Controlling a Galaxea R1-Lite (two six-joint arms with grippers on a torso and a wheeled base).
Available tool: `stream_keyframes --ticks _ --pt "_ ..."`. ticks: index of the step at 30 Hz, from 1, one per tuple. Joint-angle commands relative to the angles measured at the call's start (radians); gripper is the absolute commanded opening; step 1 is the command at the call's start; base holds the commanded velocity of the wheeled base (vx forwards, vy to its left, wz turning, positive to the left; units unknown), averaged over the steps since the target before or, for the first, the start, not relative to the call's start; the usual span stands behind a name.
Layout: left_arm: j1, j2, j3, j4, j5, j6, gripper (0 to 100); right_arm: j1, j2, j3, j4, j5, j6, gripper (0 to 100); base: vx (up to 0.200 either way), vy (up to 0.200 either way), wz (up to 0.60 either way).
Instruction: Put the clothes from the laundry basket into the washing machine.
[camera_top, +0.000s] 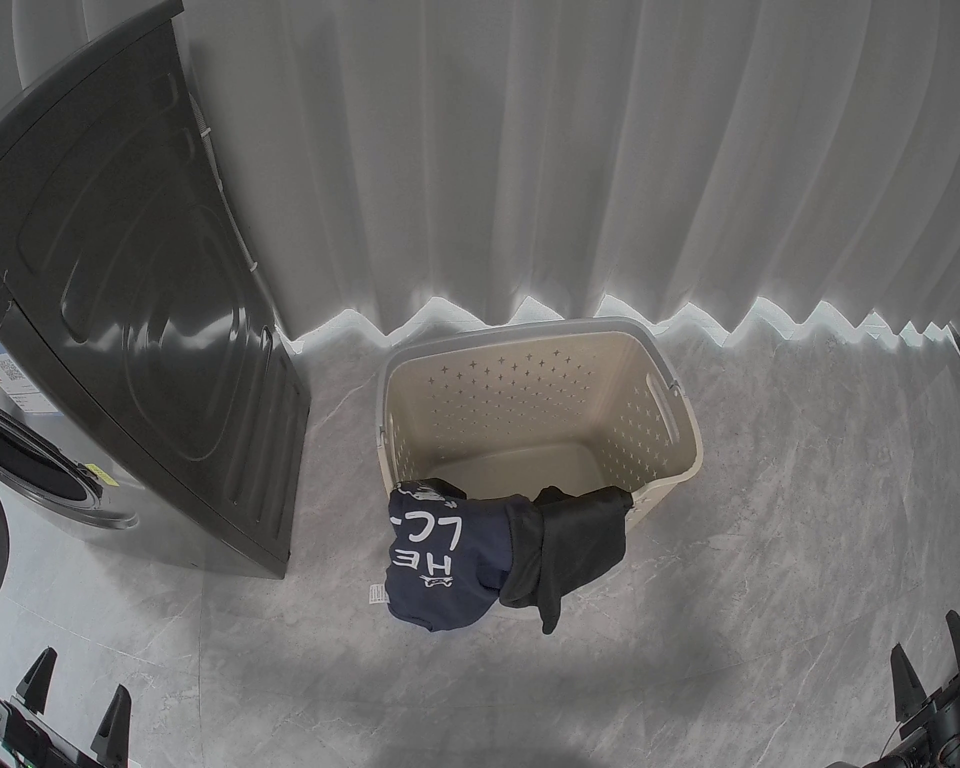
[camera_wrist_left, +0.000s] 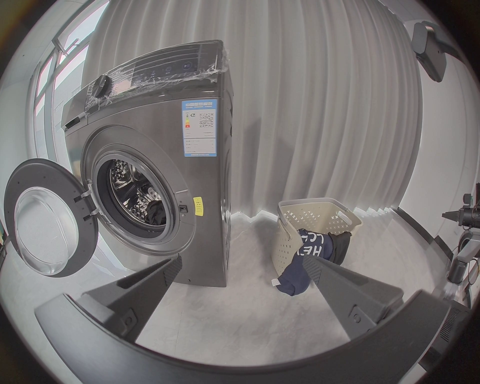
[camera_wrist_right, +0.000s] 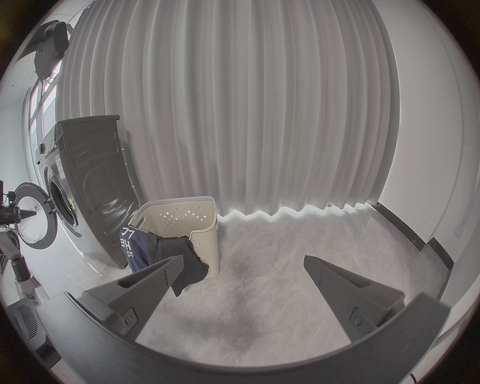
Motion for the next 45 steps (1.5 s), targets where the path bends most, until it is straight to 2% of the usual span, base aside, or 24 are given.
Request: stream_keyframes --ticks 1,2,3,4,5,8,11,12,15,16,17,18,21,24,26,29,35,39,45 --pt "0.0 -0.015 0.016 0.0 0.0 -0.001 100 0.003 -0.016 -0.051 -0.031 0.008 -0.001 100 0.0 0.0 0.0" --pt "-0.001 -0.015 0.016 0.0 0.0 -0.001 100 0.008 -0.007 -0.11 -0.021 0.009 -0.001 100 0.0 0.0 0.0" --pt "-0.001 -0.015 0.016 0.0 0.0 -0.001 100 0.008 -0.007 -0.11 -0.021 0.009 -0.001 100 0.0 0.0 0.0" --pt "-0.001 -0.015 0.018 0.0 0.0 0.001 100 0.028 0.061 -0.192 -0.009 0.014 -0.001 100 0.0 0.0 0.0" --pt "-0.001 -0.015 0.016 0.002 0.0 0.002 100 0.044 0.113 -0.217 0.0 0.029 -0.001 100 0.0 0.0 0.0" --pt "-0.001 -0.015 0.018 0.0 0.0 0.001 100 0.092 0.284 -0.22 0.002 0.083 0.019 100 0.0 0.0 0.0" --pt "0.0 -0.015 0.018 0.0 0.0 0.002 100 0.129 0.459 -0.219 -0.026 0.1 0.074 100 0.0 0.0 0.0" --pt "-0.001 -0.015 0.016 0.0 0.0 0.001 100 0.15 0.576 -0.229 -0.064 0.103 0.108 100 0.0 0.0 0.0" --pt "0.0 -0.015 0.016 0.0 0.002 -0.001 100 0.21 0.8 -0.24 -0.206 0.1 0.128 100 0.0 0.0 0.0" --pt "0.0 -0.015 0.016 0.0 0.002 -0.001 100 0.21 0.8 -0.24 -0.206 0.1 0.128 100 0.0 0.0 0.0" --pt "0.0 -0.015 0.018 0.0 0.002 -0.001 100 0.242 0.932 -0.231 -0.324 0.098 0.137 100 0.0 0.0 0.0" --pt "0.0 -0.015 0.016 0.0 0.002 -0.001 100 0.258 1.002 -0.226 -0.388 0.097 0.14 100 0.0 0.0 0.0" --pt "-0.001 -0.015 0.018 0.0 0.002 -0.002 100 0.313 1.14 -0.228 -0.497 0.084 0.165 100 0.0 0.0 0.0" --pt "-0.001 -0.015 0.018 0.0 0.002 -0.002 100 0.351 1.191 -0.231 -0.526 0.072 0.186 100 0.0 0.0 0.0" --pt "0.0 -0.015 0.016 0.0 0.002 -0.001 100 0.422 1.249 -0.243 -0.54 0.012 0.223 100 0.0 0.0 0.0" --pt "0.0 -0.015 0.016 0.0 0.002 -0.002 100 0.457 1.311 -0.257 -0.54 -0.009 0.255 100 0.0 0.0 0.0" --pt "0.0 -0.015 0.018 0.0 0.002 -0.001 100 0.472 1.415 -0.286 -0.58 -0.018 0.258 100 0.0 0.0 0.0" --pt "0.0 -0.015 0.016 0.002 0.002 -0.002 100 0.506 1.493 -0.295 -0.644 -0.044 0.258 100 0.0 0.0 0.0" --pt "-0.001 -0.015 0.016 0.002 0.002 0.001 100 0.52 1.595 -0.329 -0.715 -0.077 0.26 100 0.0 0.0 0.0"
